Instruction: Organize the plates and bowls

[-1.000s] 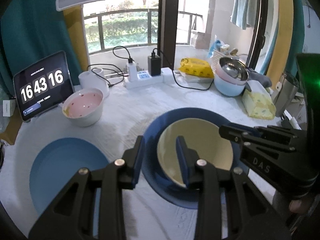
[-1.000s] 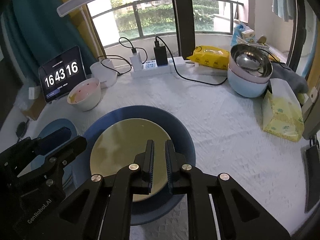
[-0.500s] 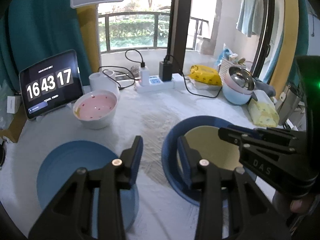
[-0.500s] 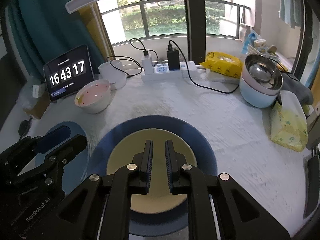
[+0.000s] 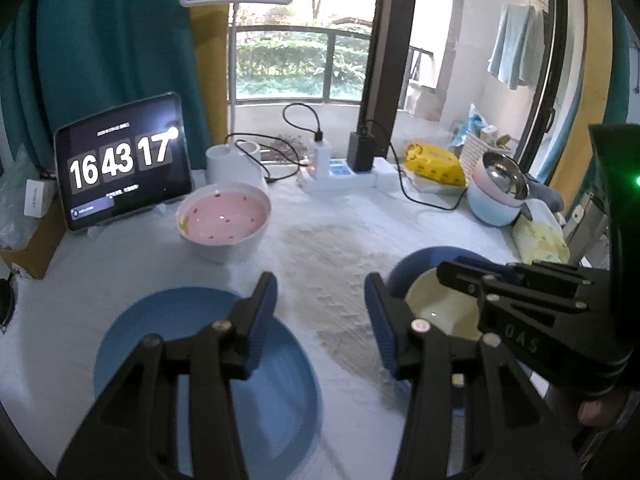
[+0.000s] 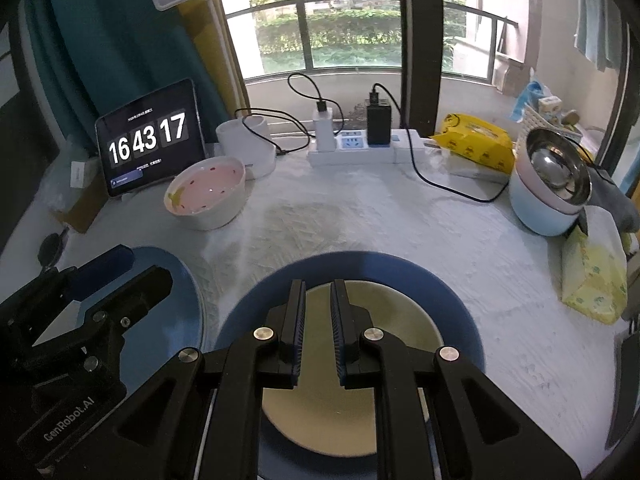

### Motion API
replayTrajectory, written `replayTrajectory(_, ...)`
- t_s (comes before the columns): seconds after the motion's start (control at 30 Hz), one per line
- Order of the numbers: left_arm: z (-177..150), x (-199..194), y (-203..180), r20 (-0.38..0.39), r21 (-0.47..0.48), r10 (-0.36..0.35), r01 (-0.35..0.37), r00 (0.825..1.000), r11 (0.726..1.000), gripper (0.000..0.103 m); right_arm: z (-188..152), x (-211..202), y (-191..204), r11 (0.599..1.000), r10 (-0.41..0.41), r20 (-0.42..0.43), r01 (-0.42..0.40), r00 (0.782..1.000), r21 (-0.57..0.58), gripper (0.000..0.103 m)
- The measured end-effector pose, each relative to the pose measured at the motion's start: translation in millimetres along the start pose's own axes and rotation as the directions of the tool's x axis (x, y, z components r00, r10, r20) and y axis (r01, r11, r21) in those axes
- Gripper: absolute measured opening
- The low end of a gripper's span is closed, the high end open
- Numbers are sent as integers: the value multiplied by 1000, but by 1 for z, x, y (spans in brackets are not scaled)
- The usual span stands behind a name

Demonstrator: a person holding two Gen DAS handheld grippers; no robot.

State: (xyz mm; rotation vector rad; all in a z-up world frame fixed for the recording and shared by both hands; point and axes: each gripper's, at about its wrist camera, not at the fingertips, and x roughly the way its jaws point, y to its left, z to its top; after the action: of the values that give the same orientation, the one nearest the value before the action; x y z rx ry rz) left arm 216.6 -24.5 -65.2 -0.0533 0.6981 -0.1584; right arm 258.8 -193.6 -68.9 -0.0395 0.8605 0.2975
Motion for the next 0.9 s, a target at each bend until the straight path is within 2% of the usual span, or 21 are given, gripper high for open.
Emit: replayTrajectory(0.9,24,9,66,30,-45,72,-70,997,997,47,45,37,50,997,46,-3,-46,999,-59,14)
